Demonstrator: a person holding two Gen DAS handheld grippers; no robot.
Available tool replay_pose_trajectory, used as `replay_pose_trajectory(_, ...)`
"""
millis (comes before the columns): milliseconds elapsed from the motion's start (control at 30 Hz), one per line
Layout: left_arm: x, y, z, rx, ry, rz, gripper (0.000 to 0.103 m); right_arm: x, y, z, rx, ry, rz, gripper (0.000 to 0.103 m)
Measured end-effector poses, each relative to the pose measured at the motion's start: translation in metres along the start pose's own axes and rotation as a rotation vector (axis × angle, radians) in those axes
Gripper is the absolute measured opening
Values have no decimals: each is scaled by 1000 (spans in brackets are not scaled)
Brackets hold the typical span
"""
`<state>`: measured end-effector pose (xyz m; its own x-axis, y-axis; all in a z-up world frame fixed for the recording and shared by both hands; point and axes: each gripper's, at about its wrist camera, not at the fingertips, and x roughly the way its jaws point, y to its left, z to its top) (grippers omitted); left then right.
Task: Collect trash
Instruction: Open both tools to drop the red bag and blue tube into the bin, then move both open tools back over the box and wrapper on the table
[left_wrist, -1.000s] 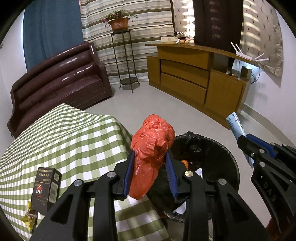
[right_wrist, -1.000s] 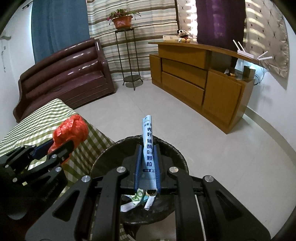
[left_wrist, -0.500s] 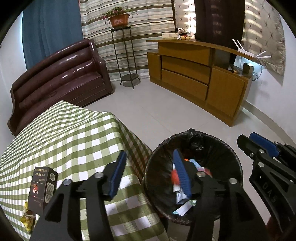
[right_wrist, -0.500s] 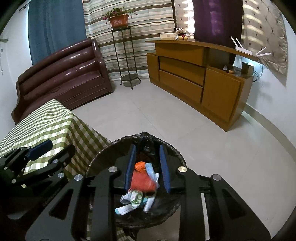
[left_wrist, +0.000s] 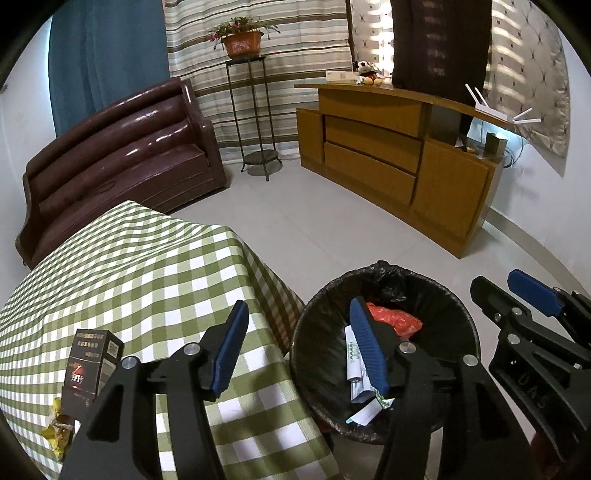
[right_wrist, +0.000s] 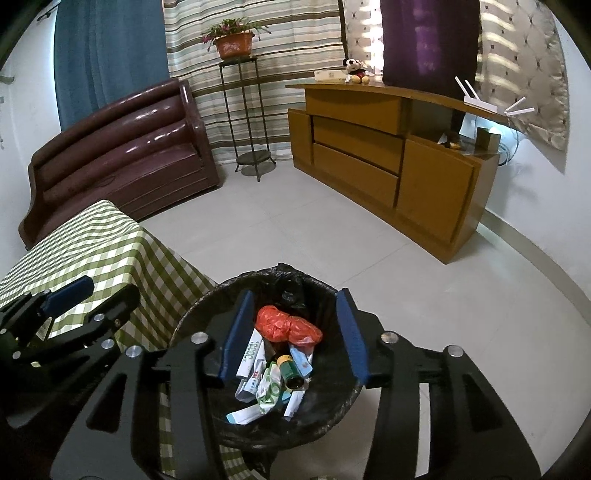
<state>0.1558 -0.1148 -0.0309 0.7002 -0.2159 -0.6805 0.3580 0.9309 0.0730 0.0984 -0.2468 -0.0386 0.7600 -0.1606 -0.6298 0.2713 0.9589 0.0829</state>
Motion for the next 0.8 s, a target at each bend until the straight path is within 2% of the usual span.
replay_pose_trajectory(200, -15, 9, -3, -11, -13, 2, 57, -10, 5, -3, -10, -5, 4, 51)
replay_pose_trajectory(300, -23, 15, -6, -18, -20, 11, 60, -15, 12, -5, -22, -2, 8, 51)
replay_pose_trajectory(800, -64, 66, -41, -79, -19, 69, 60, -37, 65, -21, -89, 30, 67, 51)
